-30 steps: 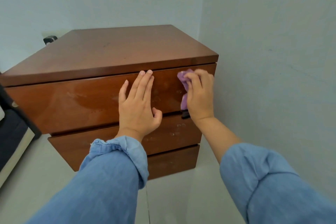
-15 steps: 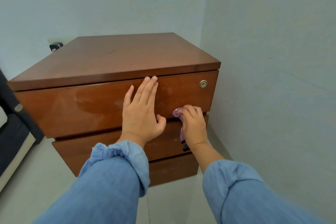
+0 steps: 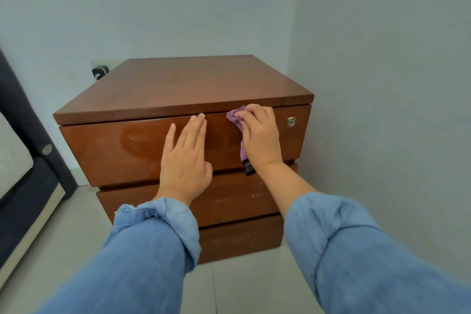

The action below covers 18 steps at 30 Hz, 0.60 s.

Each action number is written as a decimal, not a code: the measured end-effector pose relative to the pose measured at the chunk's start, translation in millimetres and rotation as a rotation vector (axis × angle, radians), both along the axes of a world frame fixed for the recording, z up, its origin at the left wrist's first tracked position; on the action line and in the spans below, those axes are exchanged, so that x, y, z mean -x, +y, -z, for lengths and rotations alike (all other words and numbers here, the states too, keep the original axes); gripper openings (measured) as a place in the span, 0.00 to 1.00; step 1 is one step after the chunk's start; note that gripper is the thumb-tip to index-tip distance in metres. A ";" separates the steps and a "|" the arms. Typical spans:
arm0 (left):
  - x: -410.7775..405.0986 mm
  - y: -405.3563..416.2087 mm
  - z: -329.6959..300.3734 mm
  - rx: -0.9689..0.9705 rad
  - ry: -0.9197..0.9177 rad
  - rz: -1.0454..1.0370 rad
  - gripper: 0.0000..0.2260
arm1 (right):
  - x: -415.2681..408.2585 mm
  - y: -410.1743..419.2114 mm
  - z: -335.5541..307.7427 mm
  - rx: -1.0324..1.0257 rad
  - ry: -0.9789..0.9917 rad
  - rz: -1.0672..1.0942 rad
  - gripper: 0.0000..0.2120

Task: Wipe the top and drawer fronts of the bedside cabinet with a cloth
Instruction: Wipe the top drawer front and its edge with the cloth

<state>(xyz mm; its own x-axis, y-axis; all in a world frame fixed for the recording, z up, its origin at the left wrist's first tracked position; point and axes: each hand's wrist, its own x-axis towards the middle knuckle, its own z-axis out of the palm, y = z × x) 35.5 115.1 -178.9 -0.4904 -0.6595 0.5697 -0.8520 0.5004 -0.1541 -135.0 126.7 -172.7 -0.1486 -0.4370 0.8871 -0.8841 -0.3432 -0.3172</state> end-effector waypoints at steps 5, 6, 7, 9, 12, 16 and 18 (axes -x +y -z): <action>-7.7 -9.1 -0.1 -0.012 0.005 0.060 0.37 | -8.0 -13.4 50.8 -0.034 -0.012 -0.026 0.12; -7.9 -9.5 0.4 -0.020 0.015 0.062 0.38 | -10.9 -12.2 56.0 -0.034 -0.013 -0.022 0.12; -7.7 -9.1 1.0 -0.028 0.028 0.064 0.38 | -11.8 -10.4 62.0 -0.055 -0.004 0.019 0.11; -6.4 -8.2 2.4 -0.036 0.048 0.073 0.39 | -9.4 -7.8 79.1 -0.147 0.016 0.028 0.10; -7.0 -6.6 2.5 -0.050 0.029 0.080 0.40 | -3.0 -1.3 110.4 -0.398 0.044 0.062 0.13; -10.1 -5.4 -4.1 -0.061 -0.056 0.067 0.41 | -8.5 11.3 105.9 -0.438 -0.032 0.059 0.14; -12.9 -5.6 -8.5 -0.041 -0.081 0.064 0.40 | -17.0 13.5 78.1 -0.290 -0.002 0.002 0.11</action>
<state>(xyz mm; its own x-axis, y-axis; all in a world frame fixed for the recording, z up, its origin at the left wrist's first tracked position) 48.4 109.5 -170.4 -0.5759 -0.6469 0.4999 -0.8035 0.5608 -0.1998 -117.9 140.2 -250.8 -0.1515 -0.6722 0.7247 -0.8837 -0.2363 -0.4040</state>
